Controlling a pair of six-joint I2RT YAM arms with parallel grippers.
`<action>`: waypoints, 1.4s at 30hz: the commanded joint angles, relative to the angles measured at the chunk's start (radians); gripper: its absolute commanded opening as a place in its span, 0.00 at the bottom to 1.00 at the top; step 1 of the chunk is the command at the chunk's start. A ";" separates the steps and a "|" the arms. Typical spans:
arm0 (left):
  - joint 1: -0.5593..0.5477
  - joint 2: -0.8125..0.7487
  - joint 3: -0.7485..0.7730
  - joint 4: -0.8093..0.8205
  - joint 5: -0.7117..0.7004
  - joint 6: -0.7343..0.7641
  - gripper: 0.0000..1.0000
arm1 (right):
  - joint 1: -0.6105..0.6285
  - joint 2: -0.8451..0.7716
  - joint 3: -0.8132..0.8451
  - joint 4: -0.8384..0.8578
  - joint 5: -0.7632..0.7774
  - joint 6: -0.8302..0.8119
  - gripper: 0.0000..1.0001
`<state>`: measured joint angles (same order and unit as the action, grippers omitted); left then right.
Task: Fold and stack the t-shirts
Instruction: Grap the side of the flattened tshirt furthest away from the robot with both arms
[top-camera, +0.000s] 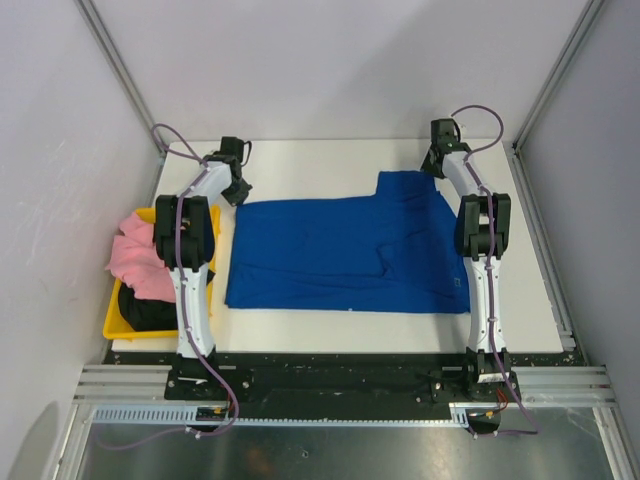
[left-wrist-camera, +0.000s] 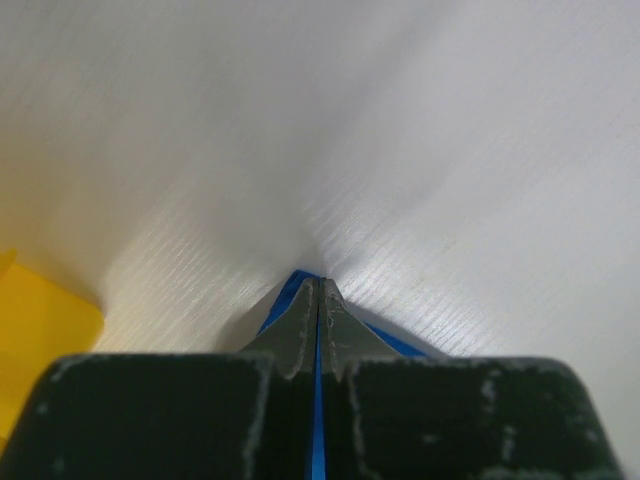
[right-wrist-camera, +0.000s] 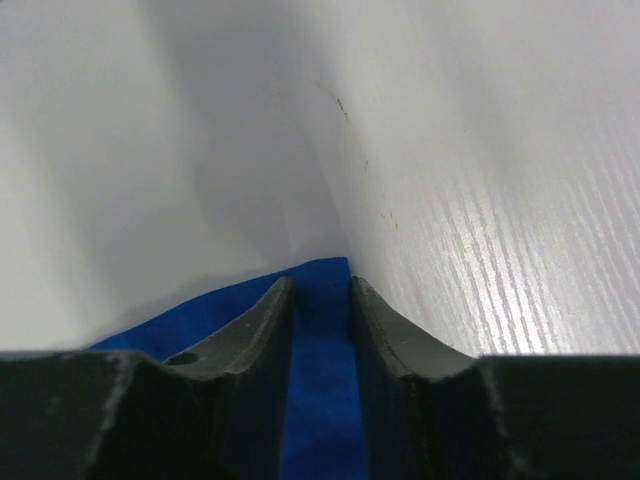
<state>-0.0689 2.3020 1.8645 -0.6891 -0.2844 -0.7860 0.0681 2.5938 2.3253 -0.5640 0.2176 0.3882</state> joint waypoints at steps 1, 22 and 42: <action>0.006 -0.006 -0.001 0.000 0.011 -0.013 0.00 | 0.000 0.015 0.020 0.009 -0.016 0.020 0.28; 0.005 -0.024 0.083 0.021 0.045 0.036 0.00 | -0.027 -0.137 -0.061 0.127 -0.111 0.066 0.00; 0.006 -0.086 0.068 0.035 0.046 0.081 0.00 | -0.043 -0.376 -0.304 0.211 -0.179 0.062 0.00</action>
<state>-0.0689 2.3001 1.9076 -0.6739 -0.2314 -0.7334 0.0311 2.3268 2.0876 -0.4030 0.0441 0.4450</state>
